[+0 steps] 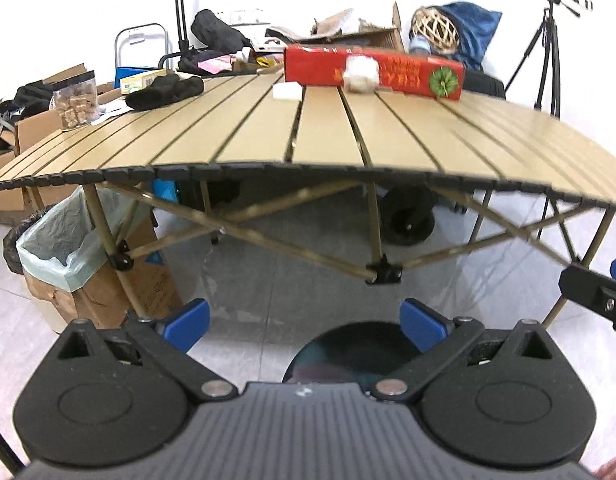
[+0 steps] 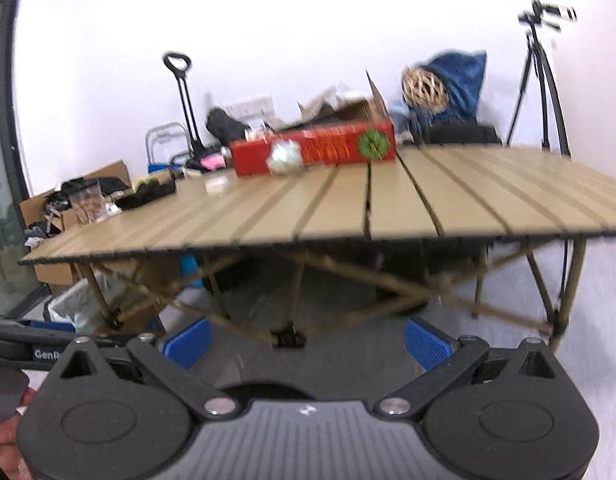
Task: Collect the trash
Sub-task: 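Raise both open tools from the bin back toward the table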
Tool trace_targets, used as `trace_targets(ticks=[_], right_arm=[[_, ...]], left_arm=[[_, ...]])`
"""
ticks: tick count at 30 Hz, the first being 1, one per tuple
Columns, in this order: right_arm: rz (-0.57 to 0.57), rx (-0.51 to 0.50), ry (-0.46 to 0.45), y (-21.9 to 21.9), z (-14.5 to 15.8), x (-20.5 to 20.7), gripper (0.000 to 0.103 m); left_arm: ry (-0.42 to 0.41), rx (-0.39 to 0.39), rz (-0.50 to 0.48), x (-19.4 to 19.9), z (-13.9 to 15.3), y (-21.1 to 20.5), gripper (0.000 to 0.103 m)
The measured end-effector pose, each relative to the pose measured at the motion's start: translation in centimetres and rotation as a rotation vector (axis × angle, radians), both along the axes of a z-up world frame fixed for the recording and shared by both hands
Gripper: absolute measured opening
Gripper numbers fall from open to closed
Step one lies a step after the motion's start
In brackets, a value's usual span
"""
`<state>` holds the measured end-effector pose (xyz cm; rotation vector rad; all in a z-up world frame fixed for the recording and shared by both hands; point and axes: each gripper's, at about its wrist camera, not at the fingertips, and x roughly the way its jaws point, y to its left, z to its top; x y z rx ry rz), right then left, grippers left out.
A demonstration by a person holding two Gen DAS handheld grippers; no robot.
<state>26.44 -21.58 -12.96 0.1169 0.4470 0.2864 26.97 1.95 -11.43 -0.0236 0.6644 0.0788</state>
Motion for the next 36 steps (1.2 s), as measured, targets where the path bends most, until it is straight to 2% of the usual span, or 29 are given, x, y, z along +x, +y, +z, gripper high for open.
trace_targets(ticks=[4, 14, 23, 36], right_arm=[[0.007, 0.012, -0.06, 0.6, 2.2, 1.0, 0.103], [-0.007, 0.051, -0.115, 1.3, 5.0, 5.4, 0.103], [-0.027, 0.086, -0.097, 2.3, 5.9, 10.5, 0.103], [-0.035, 0.08, -0.079, 3.7, 7.0, 18.1, 0.103]], left_arm=[[-0.03, -0.014, 0.014, 0.3, 1.3, 0.5, 0.103], [-0.108, -0.052, 0.055, 2.7, 4.7, 2.4, 0.103], [-0.136, -0.079, 0.07, 7.3, 7.1, 4.2, 0.103], [-0.165, -0.038, 0.037, 16.0, 9.2, 4.0, 0.103]])
